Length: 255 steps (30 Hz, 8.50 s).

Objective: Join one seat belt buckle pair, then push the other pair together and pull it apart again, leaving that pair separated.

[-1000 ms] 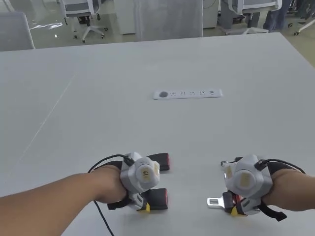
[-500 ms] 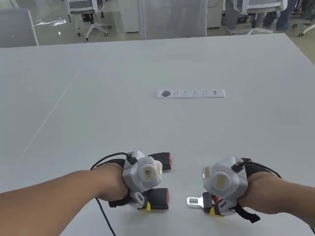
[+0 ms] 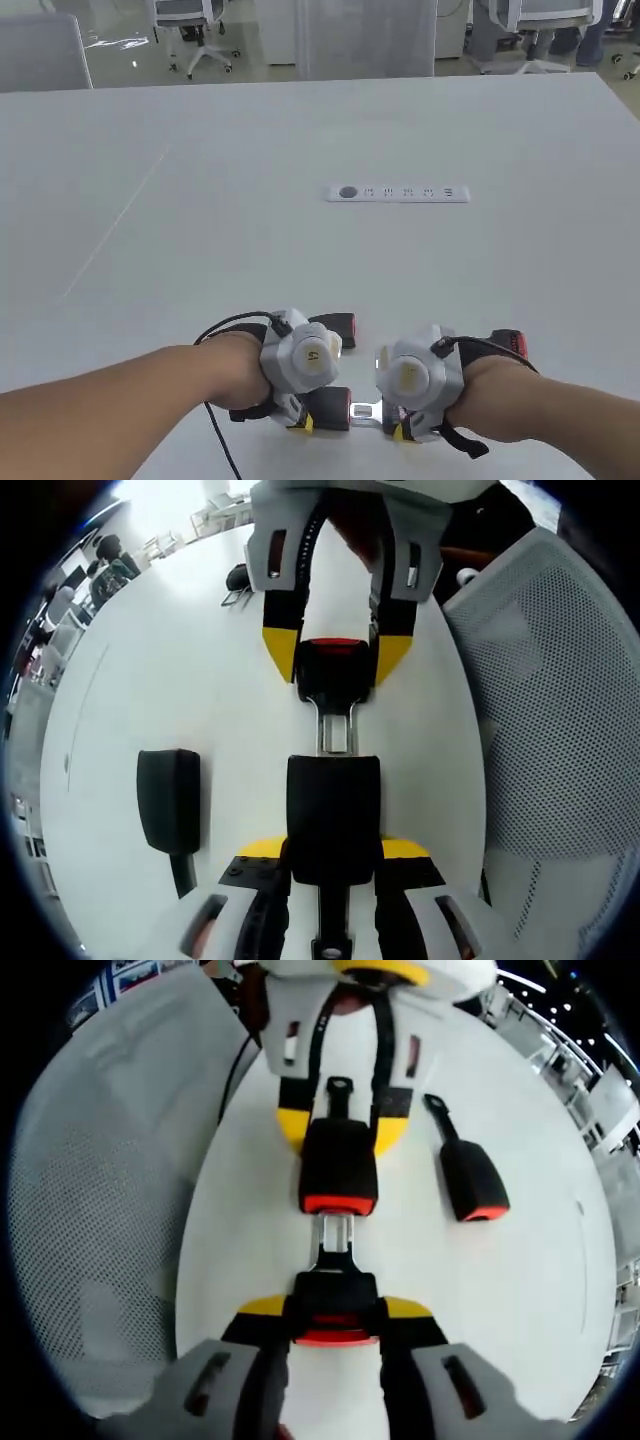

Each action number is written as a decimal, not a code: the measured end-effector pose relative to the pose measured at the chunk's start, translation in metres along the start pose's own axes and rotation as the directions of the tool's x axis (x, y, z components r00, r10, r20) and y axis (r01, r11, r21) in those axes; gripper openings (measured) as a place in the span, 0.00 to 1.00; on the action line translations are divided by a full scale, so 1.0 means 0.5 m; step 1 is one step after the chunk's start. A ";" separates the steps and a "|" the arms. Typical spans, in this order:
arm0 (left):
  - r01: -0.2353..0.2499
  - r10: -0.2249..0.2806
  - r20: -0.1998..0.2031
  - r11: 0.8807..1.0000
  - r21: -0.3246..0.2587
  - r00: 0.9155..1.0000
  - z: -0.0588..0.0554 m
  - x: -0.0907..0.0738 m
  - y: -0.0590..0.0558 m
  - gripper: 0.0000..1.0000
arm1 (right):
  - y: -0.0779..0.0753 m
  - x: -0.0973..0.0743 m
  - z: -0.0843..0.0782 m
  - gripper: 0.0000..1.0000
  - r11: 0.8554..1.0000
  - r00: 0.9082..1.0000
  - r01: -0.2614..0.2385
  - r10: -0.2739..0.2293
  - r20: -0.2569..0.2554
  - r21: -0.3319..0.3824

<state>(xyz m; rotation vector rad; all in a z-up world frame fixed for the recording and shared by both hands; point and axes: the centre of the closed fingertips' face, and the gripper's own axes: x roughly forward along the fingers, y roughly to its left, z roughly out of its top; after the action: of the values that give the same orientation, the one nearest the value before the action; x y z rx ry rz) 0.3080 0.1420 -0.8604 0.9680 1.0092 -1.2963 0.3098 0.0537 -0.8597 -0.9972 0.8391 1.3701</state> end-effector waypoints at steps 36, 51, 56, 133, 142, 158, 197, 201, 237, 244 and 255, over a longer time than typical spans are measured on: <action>0.010 -0.010 0.009 0.999 0.039 1.000 -0.004 0.000 -0.002 0.32 | -0.001 0.012 0.074 0.31 0.999 0.990 0.015 -0.021 0.137 0.041; 0.014 -0.015 0.031 0.999 0.041 0.999 -0.005 -0.002 0.000 0.32 | 0.006 0.011 0.066 0.31 0.999 0.978 0.005 -0.013 0.206 0.037; 0.011 -0.012 0.029 0.999 0.033 0.999 -0.005 -0.003 0.000 0.32 | 0.006 0.012 0.065 0.32 0.999 0.978 0.006 -0.013 0.207 0.032; -0.201 0.227 0.187 0.968 -0.150 0.956 0.052 -0.140 0.163 0.47 | -0.124 -0.147 0.003 0.38 0.988 0.974 0.145 -0.150 0.170 0.044; -0.203 0.226 0.168 0.968 -0.145 0.960 0.040 -0.124 0.212 0.50 | -0.179 -0.174 -0.102 0.38 0.984 0.979 0.157 -0.167 0.116 0.087; -0.166 0.177 0.114 0.981 -0.103 0.978 0.017 -0.043 0.229 0.50 | -0.212 -0.176 -0.280 0.39 0.958 0.986 0.145 -0.161 0.047 0.248; -0.073 0.080 0.083 0.994 -0.084 0.993 0.005 -0.005 0.233 0.33 | -0.187 -0.131 -0.306 0.34 0.992 0.998 0.064 -0.064 -0.003 0.105; -0.065 0.072 0.075 0.994 -0.084 0.995 0.005 -0.004 0.234 0.33 | -0.189 -0.129 -0.292 0.33 0.991 0.997 0.072 -0.073 0.010 0.109; -0.066 0.068 0.036 0.996 -0.063 0.997 0.006 -0.003 0.232 0.32 | -0.221 -0.031 -0.080 0.33 0.992 0.980 0.088 -0.103 0.171 0.091; -0.064 0.066 0.034 0.996 -0.062 0.997 0.007 -0.003 0.231 0.32 | -0.226 -0.019 -0.053 0.33 0.993 0.977 0.086 -0.100 0.186 0.087; -0.059 0.062 0.041 0.996 -0.060 0.997 0.008 -0.002 0.231 0.32 | -0.223 -0.009 -0.018 0.33 0.995 0.976 0.084 -0.093 0.196 0.052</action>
<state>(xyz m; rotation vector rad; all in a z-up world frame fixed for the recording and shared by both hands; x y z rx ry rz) 0.4233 0.1436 -0.8582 0.9158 0.9729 -1.2260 0.4212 0.0497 -0.8504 -0.8392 0.6646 1.3445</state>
